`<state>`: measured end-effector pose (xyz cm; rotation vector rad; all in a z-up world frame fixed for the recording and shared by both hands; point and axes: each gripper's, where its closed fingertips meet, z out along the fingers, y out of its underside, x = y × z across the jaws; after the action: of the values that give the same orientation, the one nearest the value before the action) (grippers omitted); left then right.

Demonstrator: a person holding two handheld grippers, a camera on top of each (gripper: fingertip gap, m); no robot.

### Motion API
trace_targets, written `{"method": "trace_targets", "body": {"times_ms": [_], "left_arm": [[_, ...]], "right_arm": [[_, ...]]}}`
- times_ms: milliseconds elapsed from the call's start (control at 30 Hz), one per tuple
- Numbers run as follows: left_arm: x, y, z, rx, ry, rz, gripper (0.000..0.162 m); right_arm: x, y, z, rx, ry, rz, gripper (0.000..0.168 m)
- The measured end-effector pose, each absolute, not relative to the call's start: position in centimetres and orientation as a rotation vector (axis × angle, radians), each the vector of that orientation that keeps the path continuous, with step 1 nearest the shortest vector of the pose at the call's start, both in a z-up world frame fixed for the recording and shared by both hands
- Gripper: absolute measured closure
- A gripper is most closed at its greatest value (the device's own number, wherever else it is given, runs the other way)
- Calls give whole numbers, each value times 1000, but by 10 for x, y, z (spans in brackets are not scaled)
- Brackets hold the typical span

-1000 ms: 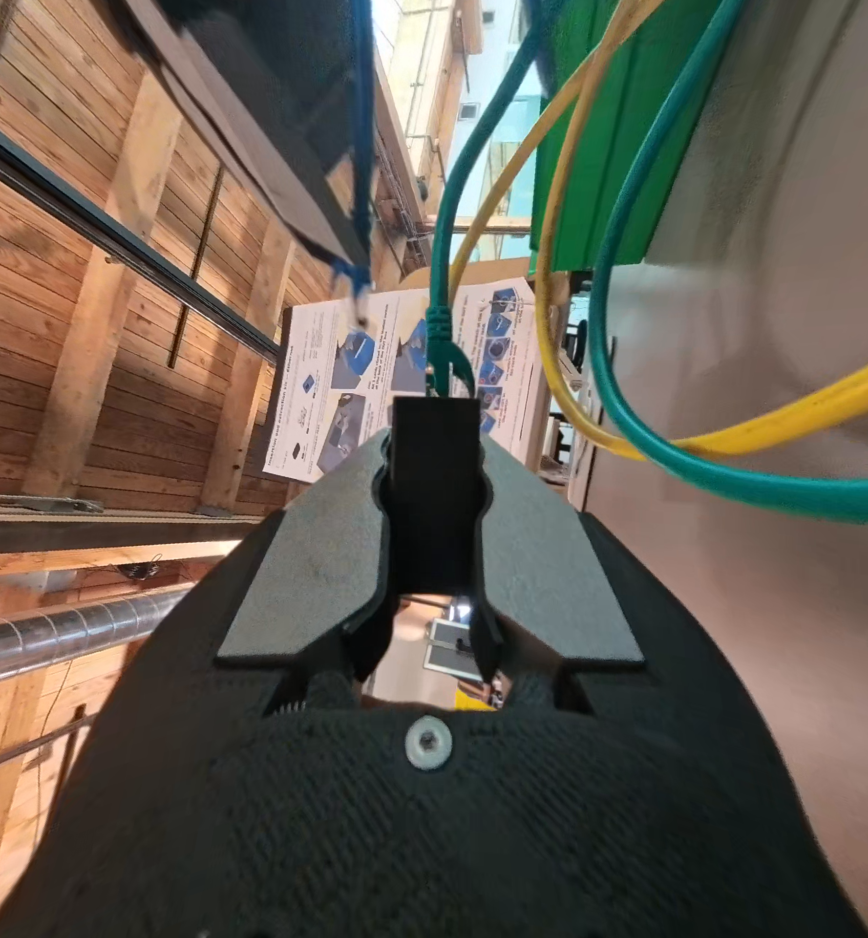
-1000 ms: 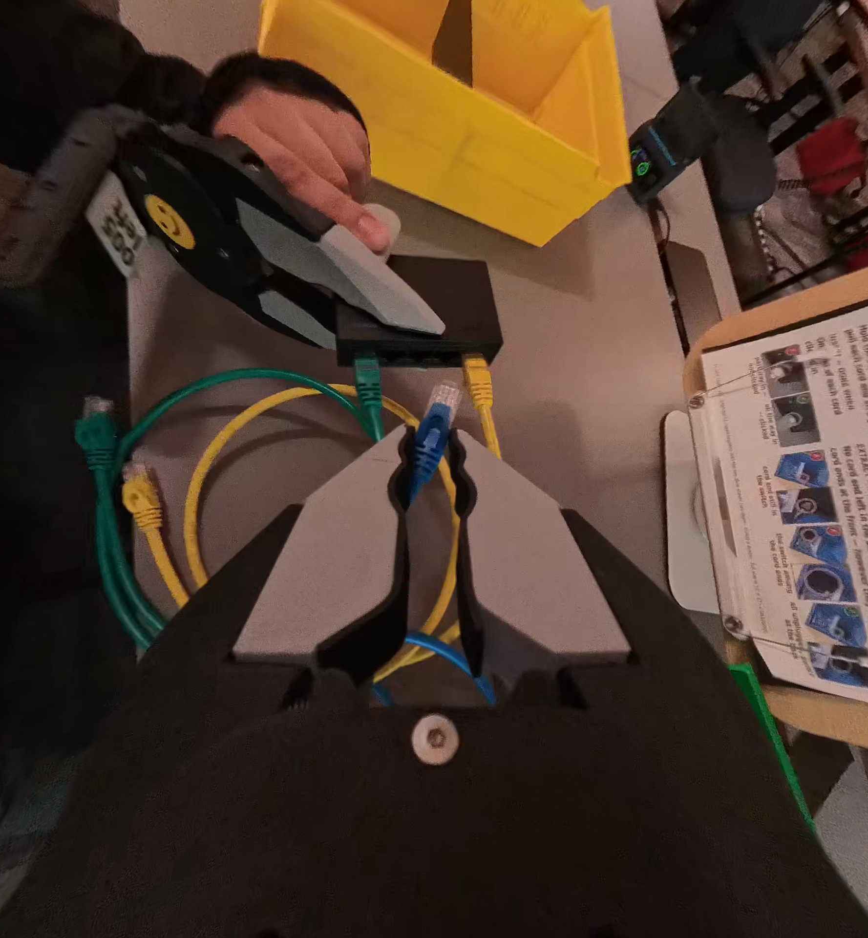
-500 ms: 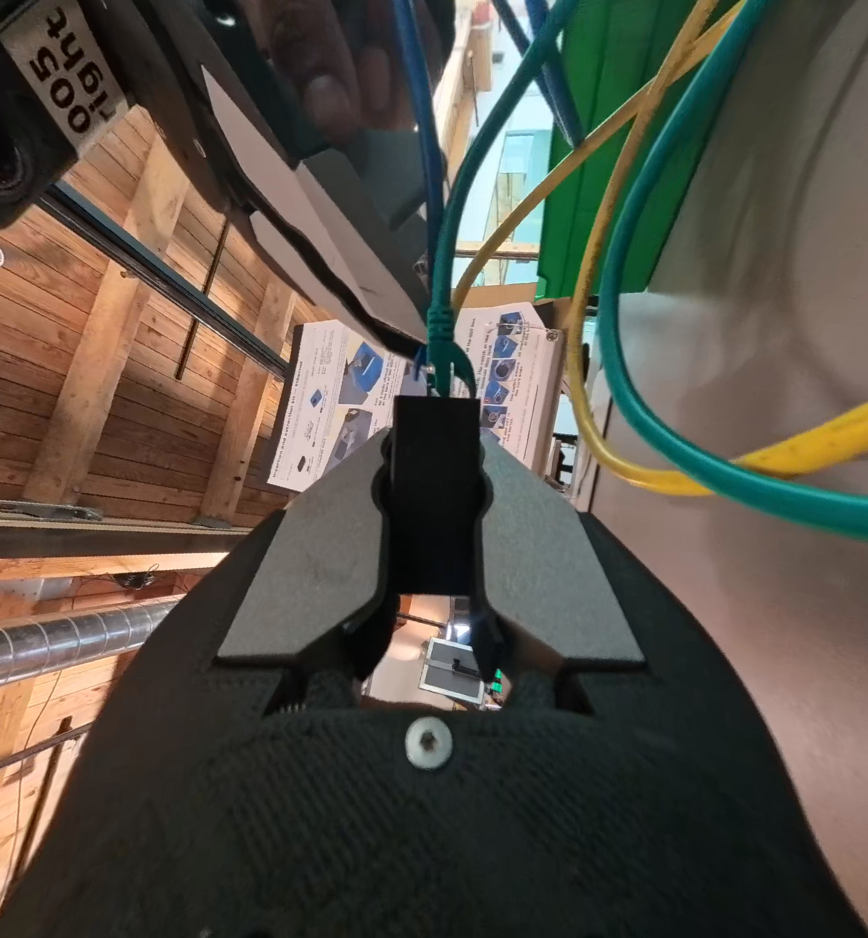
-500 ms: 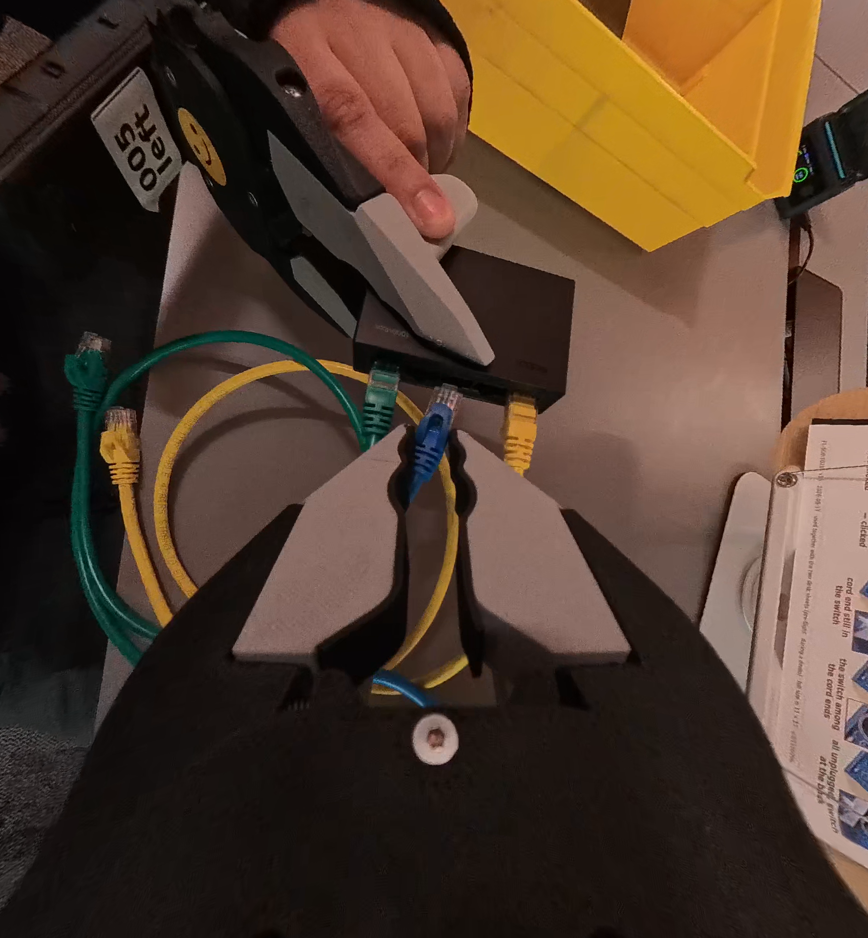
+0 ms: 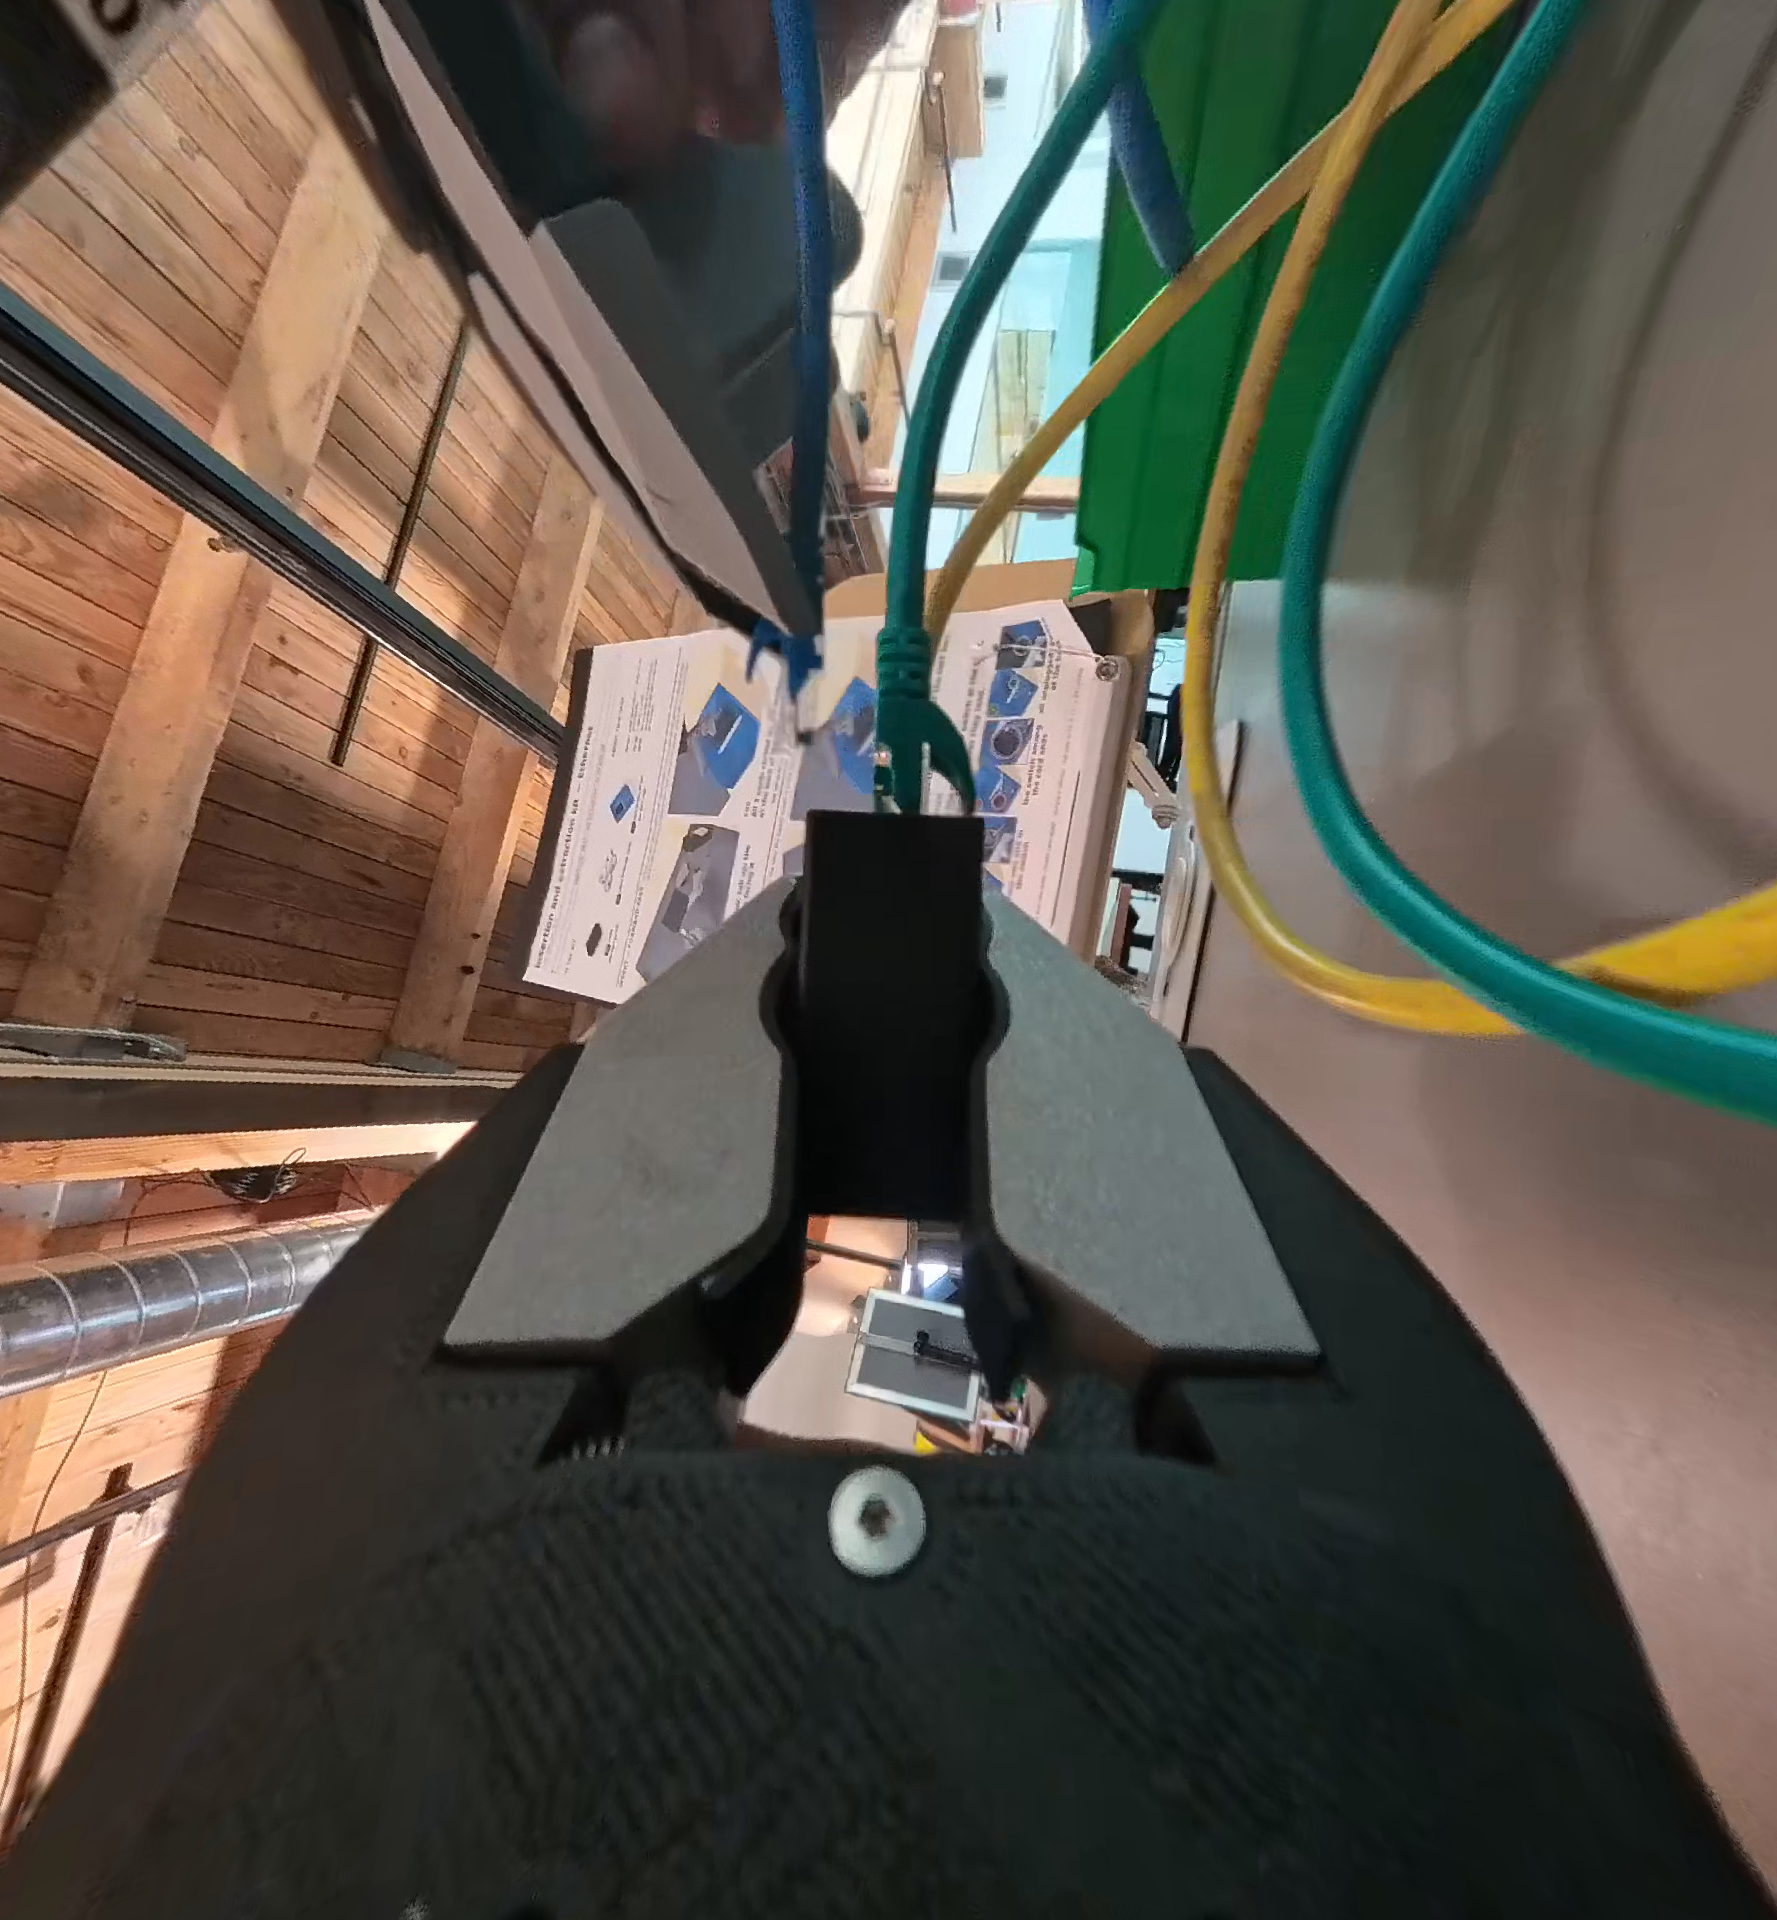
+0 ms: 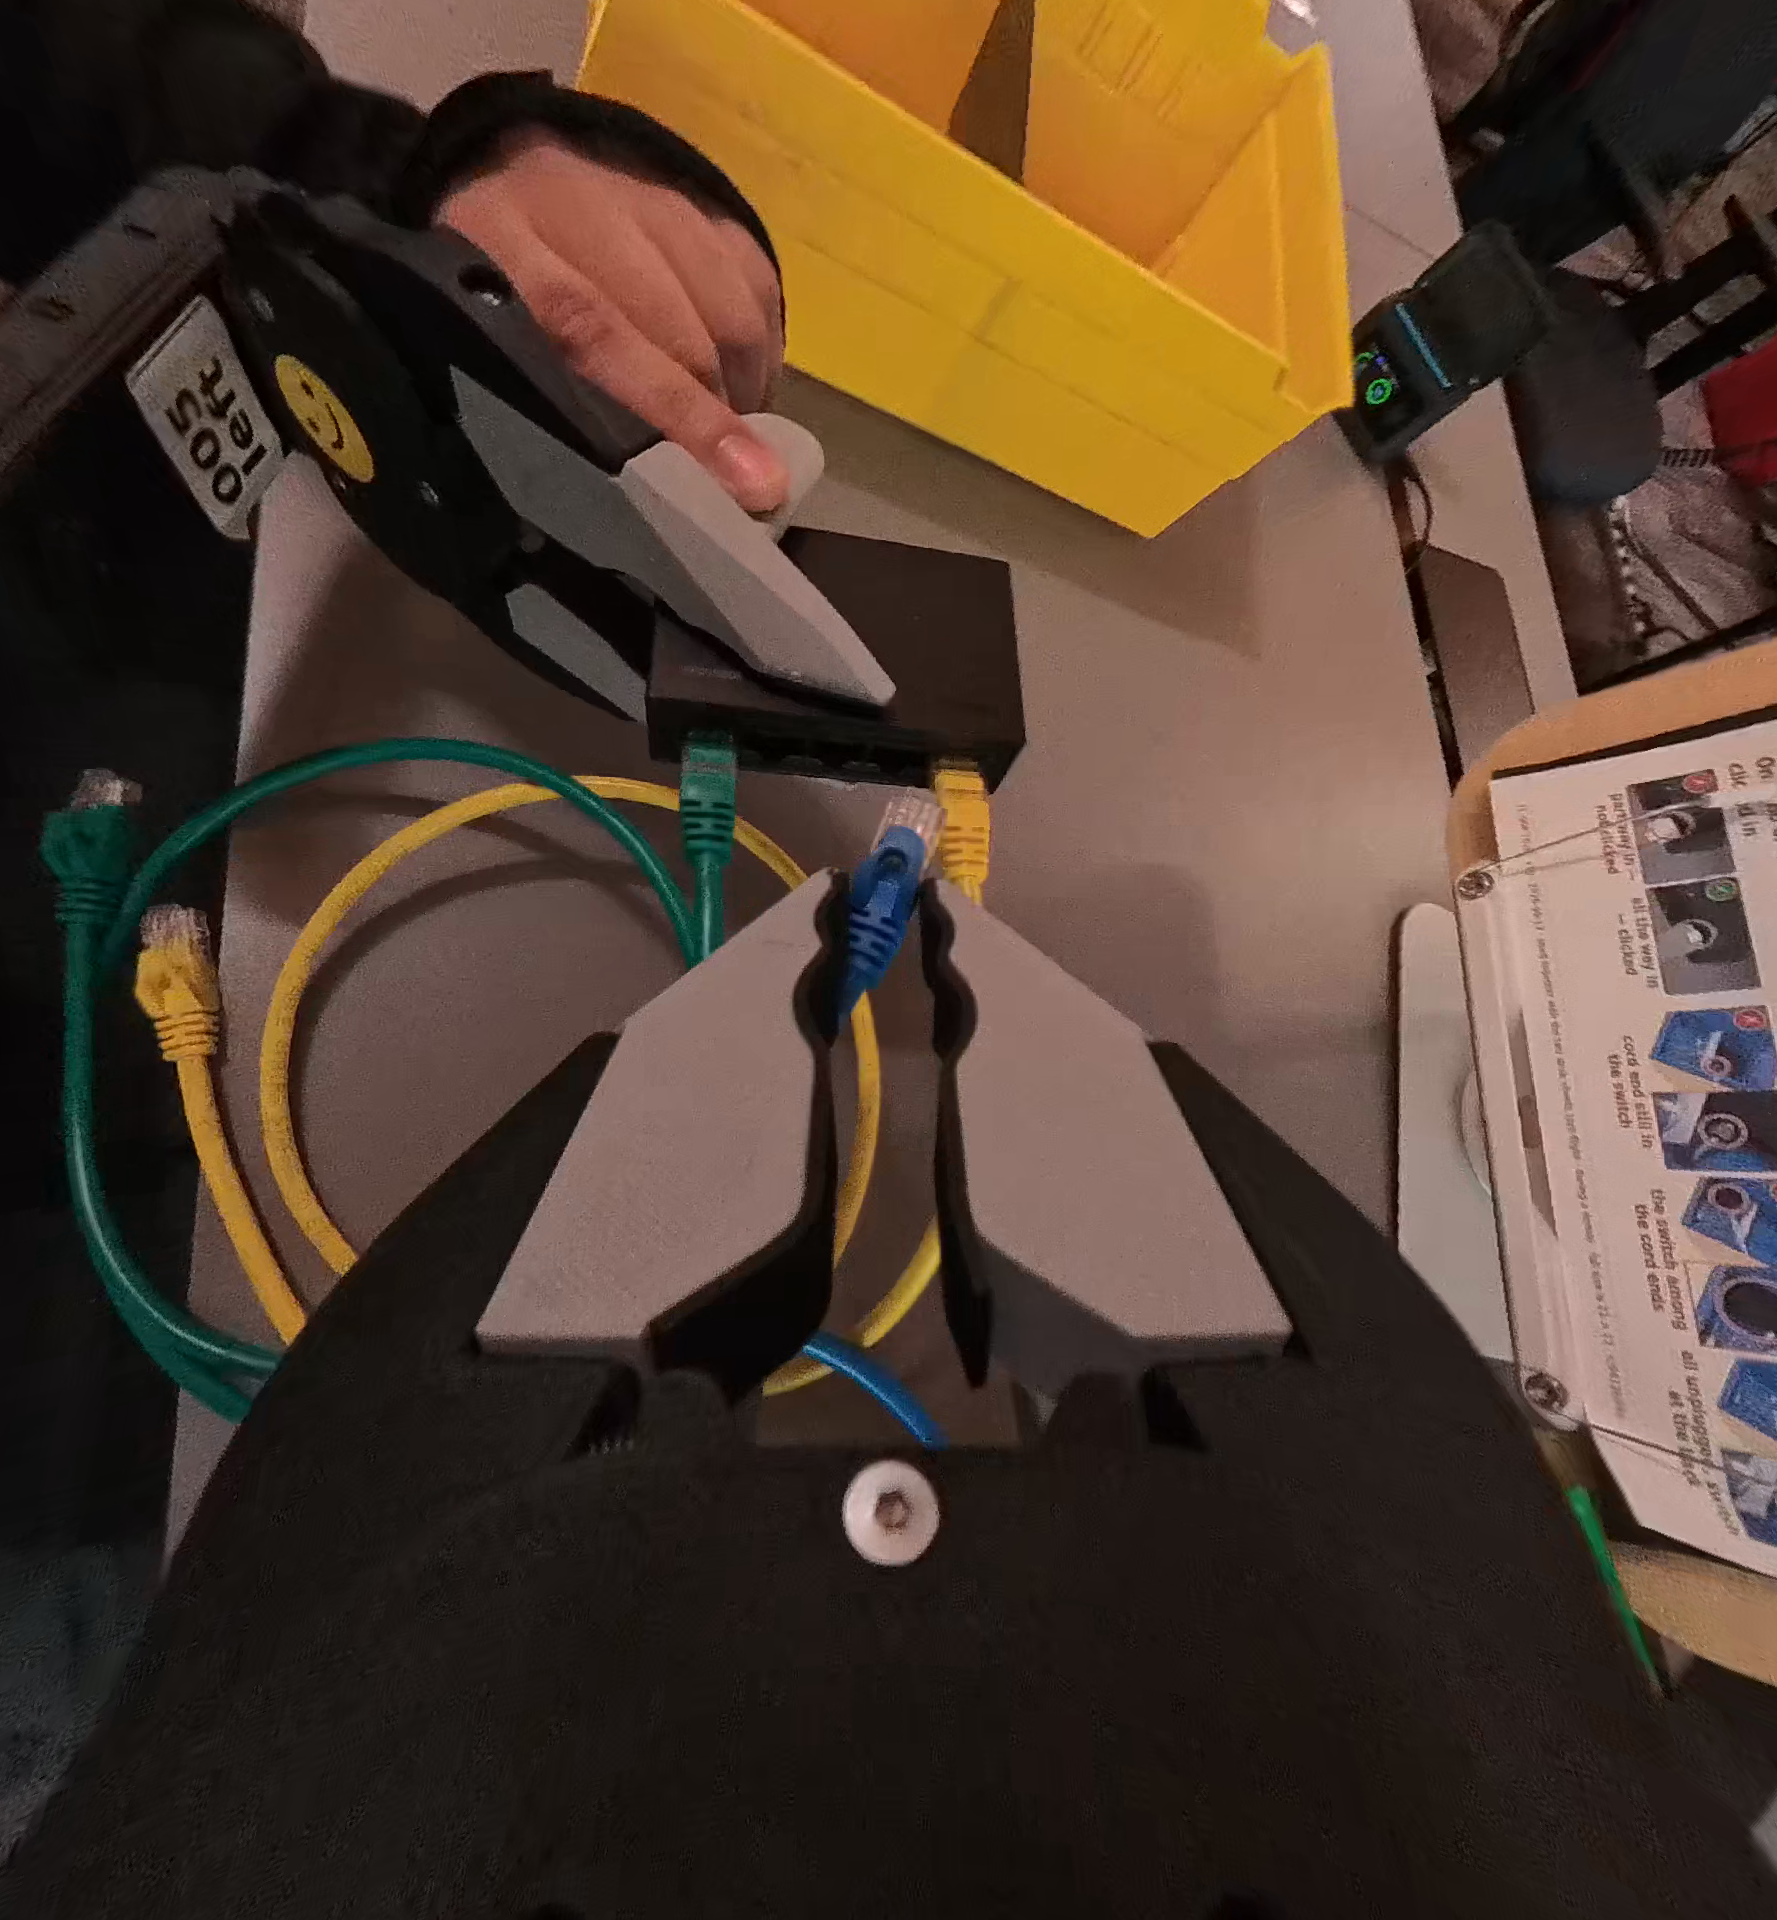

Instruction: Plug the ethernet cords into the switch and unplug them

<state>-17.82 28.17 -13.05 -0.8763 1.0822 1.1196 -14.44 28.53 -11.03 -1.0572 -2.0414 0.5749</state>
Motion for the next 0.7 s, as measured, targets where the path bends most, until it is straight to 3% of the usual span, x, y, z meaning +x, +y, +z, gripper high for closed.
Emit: {"method": "trace_targets", "body": {"times_ms": [367,700], "left_arm": [[-187,298,-157,-1036,1149,1076,135],[-214,293,-130,-1122,907,857,135]], "right_arm": [[-139,297,-100,-1141,-1742,795,159],[-147,314,-95,-1094,-1485,1018,159]]}}
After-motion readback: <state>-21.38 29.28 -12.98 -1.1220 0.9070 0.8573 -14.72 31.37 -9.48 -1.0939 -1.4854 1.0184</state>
